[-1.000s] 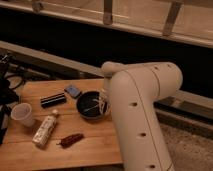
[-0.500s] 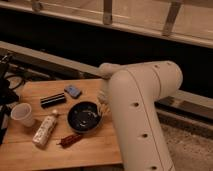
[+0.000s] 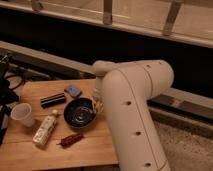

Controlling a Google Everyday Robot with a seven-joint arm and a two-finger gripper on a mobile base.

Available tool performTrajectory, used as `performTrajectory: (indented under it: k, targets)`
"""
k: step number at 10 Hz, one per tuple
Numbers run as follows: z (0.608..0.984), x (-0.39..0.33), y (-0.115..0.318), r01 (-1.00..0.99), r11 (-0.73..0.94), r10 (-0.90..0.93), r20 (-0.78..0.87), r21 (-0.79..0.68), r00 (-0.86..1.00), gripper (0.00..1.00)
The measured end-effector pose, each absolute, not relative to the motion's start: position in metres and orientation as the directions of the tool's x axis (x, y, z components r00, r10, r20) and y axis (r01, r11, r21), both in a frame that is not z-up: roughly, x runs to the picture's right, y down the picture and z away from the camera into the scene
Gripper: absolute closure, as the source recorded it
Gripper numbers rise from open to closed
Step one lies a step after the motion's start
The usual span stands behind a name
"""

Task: Drag the ceramic bowl in a circle

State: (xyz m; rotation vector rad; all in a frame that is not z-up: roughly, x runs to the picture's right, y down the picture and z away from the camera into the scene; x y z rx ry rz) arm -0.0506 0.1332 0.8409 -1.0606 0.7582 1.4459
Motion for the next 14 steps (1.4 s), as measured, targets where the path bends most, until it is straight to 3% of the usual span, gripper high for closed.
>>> performTrajectory:
  k: [7,14]
  targets:
    - [0.814,-0.060,0.108,-0.974,-0.146,0.592,-0.804,-0.175,0.056,0.38]
    - [0.857,-0.039,0.134,-0.970,-0.201,0.561,-0.828,-0.137,0.000,0.37]
